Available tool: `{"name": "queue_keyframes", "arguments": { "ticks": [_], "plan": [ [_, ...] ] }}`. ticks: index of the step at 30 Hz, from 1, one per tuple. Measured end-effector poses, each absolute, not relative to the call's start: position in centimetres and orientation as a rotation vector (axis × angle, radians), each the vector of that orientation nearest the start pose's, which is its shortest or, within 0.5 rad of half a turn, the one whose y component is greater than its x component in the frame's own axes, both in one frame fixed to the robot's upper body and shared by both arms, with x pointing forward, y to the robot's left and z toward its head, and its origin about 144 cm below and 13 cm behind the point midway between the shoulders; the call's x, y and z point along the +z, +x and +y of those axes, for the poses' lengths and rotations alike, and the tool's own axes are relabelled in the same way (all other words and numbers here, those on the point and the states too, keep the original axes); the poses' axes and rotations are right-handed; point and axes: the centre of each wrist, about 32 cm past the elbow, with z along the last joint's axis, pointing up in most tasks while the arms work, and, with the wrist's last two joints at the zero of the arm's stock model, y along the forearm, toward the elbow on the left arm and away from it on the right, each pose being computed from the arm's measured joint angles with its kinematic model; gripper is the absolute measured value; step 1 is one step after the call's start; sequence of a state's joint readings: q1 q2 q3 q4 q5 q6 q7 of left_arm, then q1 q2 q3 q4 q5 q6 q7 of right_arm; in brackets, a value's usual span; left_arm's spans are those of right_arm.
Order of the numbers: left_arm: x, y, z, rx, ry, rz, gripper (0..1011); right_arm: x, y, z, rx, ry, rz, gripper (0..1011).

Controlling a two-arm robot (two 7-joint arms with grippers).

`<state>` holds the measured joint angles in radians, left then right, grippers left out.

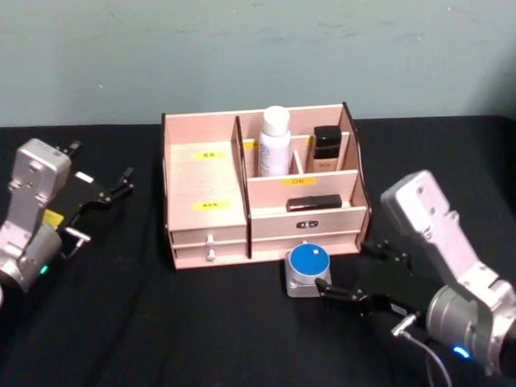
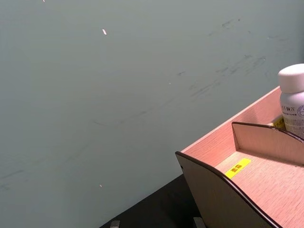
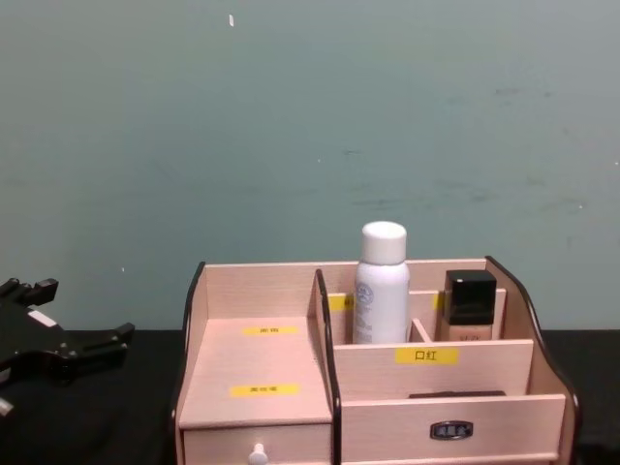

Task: Pick up the facial cleanser and watermelon frost from the table and place them into the tiered storage box.

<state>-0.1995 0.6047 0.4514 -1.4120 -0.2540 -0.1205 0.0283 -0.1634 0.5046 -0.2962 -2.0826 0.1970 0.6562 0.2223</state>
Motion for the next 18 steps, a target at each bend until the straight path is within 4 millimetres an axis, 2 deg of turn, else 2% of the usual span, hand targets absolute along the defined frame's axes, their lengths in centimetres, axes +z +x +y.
{"name": "queue_keyframes", "arguments": {
  "ticks": [8, 18],
  "plan": [
    [114.0, 48.9, 31.0, 1.248, 0.304, -0.285, 1001, 120.9, 38.5, -21.0, -0.942, -0.594, 0.183, 1002],
    [114.0, 48.9, 31.0, 1.248, 0.304, -0.285, 1001, 120.4, 39.2, -20.4, -0.940, -0.597, 0.206, 1003]
  ]
}}
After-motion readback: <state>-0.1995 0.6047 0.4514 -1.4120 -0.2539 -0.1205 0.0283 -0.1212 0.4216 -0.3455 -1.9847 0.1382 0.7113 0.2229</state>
